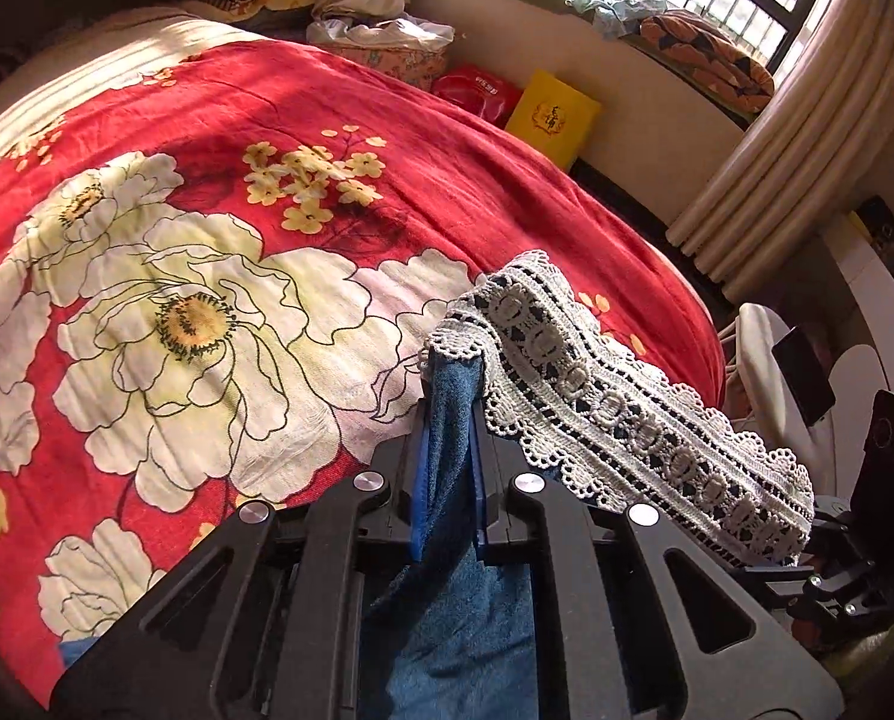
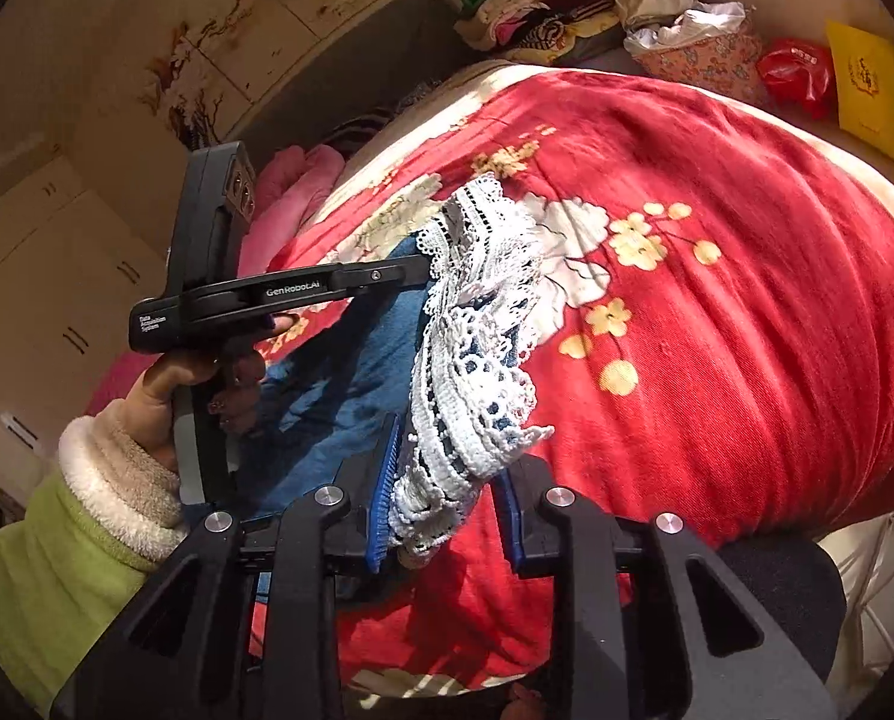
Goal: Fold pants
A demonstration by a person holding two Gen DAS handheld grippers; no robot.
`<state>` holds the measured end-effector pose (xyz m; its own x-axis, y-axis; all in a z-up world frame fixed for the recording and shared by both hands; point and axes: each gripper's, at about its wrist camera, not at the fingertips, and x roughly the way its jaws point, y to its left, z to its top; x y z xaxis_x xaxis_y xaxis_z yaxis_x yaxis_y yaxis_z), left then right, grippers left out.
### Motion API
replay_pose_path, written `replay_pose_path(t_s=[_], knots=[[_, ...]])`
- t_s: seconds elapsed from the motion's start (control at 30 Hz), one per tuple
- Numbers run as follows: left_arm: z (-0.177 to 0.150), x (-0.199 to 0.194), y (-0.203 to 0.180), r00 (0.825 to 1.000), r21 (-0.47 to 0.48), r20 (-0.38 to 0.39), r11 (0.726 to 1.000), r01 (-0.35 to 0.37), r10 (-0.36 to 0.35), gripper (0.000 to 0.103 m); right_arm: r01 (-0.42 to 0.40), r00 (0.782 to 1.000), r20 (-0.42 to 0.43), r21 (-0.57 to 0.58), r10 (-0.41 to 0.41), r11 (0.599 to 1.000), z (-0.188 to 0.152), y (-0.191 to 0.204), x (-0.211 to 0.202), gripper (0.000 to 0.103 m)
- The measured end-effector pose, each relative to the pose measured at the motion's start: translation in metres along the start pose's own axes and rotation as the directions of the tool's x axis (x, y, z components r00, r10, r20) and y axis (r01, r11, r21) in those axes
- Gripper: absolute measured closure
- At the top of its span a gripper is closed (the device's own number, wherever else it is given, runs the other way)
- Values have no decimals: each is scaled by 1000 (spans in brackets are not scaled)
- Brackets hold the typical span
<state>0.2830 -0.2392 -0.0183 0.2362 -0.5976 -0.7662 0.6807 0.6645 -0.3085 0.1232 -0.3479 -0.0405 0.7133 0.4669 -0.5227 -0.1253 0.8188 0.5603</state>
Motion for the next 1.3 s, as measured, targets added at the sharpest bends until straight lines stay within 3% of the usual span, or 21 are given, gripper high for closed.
replay_pose_path(t_s=[0.27, 0.47, 0.53, 0.6, 0.7, 0.8, 0.83, 0.97, 1.03, 1.13, 1.23, 1.3], knots=[[-33, -78, 42, 988, -95, 152, 995, 31, -16, 98, -70, 997, -36, -257, 63, 964, -2, 96, 21, 76], [-84, -91, 88, 987, -243, 158, 970, 15, 24, 95, -77, 985, -171, -404, 7, 911, -41, 143, 78, 76], [-102, -94, 106, 986, -316, 160, 949, 13, 40, 83, -83, 977, -214, -448, -16, 890, -58, 156, 95, 76], [-120, -104, 123, 981, -400, 188, 915, 43, 37, 59, -89, 972, -234, -495, -34, 864, -72, 167, 105, 76], [-142, -122, 140, 971, -497, 237, 861, 108, 15, 47, -102, 964, -258, -577, -63, 811, -93, 186, 116, 73], [-159, -141, 145, 954, -528, 300, 830, 181, -17, 41, -102, 957, -271, -641, -100, 761, -112, 196, 126, 71], [-164, -147, 146, 944, -536, 329, 816, 215, -32, 38, -113, 954, -282, -644, -98, 757, -115, 197, 127, 66], [-179, -164, 148, 911, -547, 405, 780, 305, -72, 27, -172, 947, -318, -640, -54, 749, -123, 202, 127, 51], [-182, -163, 147, 908, -550, 411, 772, 318, -81, 26, -193, 944, -329, -619, -29, 761, -121, 201, 123, 48], [-185, -161, 147, 900, -558, 425, 752, 349, -103, 26, -231, 942, -331, -534, 51, 813, -101, 188, 111, 46], [-188, -169, 149, 852, -540, 500, 714, 445, -154, 21, -231, 956, -268, -439, 119, 868, -72, 170, 90, 37], [-187, -172, 147, 849, -535, 504, 715, 451, -159, 19, -202, 970, -206, -380, 130, 903, -44, 148, 83, 34]])
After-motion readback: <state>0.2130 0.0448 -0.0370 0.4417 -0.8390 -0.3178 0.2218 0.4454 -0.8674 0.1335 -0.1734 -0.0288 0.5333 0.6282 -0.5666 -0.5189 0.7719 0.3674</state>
